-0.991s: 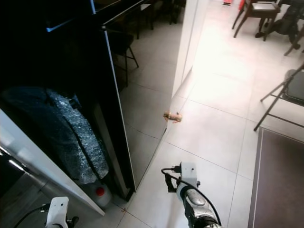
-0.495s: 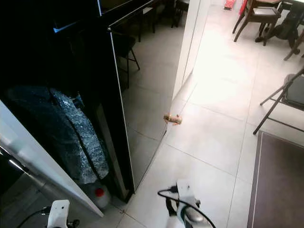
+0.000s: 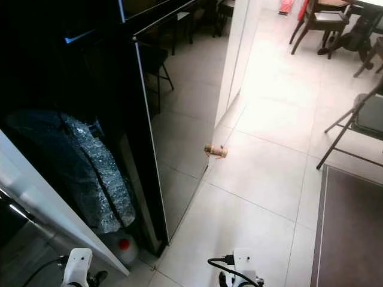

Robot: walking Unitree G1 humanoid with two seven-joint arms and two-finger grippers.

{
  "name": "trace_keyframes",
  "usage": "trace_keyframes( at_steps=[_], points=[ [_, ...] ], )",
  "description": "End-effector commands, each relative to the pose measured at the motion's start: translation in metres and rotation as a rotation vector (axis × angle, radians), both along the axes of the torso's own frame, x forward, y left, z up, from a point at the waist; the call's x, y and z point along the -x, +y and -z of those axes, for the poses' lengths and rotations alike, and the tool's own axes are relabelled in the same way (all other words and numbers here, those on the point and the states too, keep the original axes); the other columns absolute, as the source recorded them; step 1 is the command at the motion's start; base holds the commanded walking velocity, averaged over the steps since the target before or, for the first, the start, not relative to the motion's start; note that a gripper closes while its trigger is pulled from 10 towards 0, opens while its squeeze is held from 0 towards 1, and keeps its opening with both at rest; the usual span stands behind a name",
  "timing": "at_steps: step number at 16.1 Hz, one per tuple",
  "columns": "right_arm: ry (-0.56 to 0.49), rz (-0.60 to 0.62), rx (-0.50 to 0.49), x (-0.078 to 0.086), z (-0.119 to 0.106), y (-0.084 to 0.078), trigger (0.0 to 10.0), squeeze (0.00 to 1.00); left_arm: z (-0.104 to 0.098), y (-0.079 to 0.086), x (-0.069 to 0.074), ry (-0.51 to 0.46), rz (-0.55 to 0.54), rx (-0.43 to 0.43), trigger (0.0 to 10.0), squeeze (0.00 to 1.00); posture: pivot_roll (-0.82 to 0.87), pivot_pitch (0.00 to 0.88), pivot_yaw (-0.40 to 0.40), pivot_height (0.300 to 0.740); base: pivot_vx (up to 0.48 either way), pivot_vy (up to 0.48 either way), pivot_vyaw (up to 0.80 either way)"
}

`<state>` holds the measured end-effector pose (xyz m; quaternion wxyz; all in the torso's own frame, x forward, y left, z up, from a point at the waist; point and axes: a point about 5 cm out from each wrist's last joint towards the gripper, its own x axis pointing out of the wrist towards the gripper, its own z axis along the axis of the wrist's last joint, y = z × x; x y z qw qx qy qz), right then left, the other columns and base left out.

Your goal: Restocking fridge

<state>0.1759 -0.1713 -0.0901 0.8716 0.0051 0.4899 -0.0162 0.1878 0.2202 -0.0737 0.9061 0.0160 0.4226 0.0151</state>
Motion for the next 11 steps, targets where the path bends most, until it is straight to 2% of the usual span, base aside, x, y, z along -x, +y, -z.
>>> trace_keyframes(
  at_steps=[1,6,11],
  points=[
    [0.006,0.024,-0.012,0.002,0.001,0.000,10.0,0.00,0.000,0.004,0.003,0.005,0.013,-0.011,10.0,0.00,-0.15,0.039,0.002,0.740,0.000,0.000,0.00],
    [-0.027,0.056,-0.069,-0.005,-0.002,0.007,10.0,0.00,0.000,0.011,0.004,0.014,0.011,-0.023,10.0,0.00,-0.16,0.037,0.017,0.740,0.000,0.000,0.00],
    [-0.035,0.060,-0.082,-0.003,-0.001,0.012,10.0,0.00,0.002,0.009,0.007,0.032,0.009,-0.019,10.0,0.00,-0.13,0.037,0.003,0.740,0.000,0.000,0.00]
  ],
)
